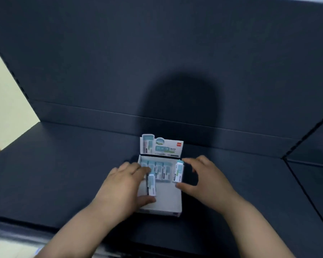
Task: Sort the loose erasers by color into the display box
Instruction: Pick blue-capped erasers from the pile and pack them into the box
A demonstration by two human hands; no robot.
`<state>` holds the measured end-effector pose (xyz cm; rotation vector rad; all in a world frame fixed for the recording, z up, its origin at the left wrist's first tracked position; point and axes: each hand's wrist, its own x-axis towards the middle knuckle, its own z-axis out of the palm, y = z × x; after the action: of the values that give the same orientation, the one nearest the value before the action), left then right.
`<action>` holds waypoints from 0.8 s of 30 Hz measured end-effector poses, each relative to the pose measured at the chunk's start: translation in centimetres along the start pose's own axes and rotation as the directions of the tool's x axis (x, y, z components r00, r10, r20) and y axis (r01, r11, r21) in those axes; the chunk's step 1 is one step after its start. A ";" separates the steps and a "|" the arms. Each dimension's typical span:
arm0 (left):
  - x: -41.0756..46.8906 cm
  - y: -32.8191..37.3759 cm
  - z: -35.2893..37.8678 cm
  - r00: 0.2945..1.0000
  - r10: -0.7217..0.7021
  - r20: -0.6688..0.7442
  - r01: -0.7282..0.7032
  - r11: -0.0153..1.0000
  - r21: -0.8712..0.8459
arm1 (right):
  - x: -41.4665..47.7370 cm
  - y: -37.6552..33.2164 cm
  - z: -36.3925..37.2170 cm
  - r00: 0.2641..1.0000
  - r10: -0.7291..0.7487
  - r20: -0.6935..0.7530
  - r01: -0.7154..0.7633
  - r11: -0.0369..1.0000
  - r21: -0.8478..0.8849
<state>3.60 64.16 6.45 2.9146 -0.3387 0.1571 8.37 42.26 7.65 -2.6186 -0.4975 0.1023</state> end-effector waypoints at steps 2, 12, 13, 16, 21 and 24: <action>0.3 -1.8 0.2 0.999 0.046 -0.021 -0.046 0.999 0.004 | 0.7 -1.5 0.6 0.996 0.079 0.052 -0.073 0.993 -0.098; 0.8 -4.3 -0.2 0.978 0.200 0.056 -0.191 0.972 -0.135 | 2.4 -5.1 1.3 0.927 0.331 0.173 -0.209 0.843 -0.496; 0.8 -4.4 -0.1 0.977 0.207 0.048 -0.198 0.970 -0.142 | 2.5 -5.2 1.3 0.926 0.337 0.172 -0.209 0.834 -0.511; 0.9 -4.5 0.1 0.977 0.203 0.058 -0.192 0.969 -0.156 | 2.9 -5.3 1.9 0.925 0.347 0.152 -0.216 0.813 -0.541; 0.8 -4.5 0.3 0.982 0.183 0.050 -0.173 0.971 -0.163 | 2.9 -5.5 2.9 0.952 0.295 0.077 -0.193 0.778 -0.598; 0.8 -4.4 0.2 0.985 0.169 0.045 -0.158 0.969 -0.191 | 2.8 -5.5 3.4 0.954 0.292 0.062 -0.196 0.768 -0.609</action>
<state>5.46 68.18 5.57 2.7090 -0.5724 0.0570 8.68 49.27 7.21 -3.3185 -0.2532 0.2743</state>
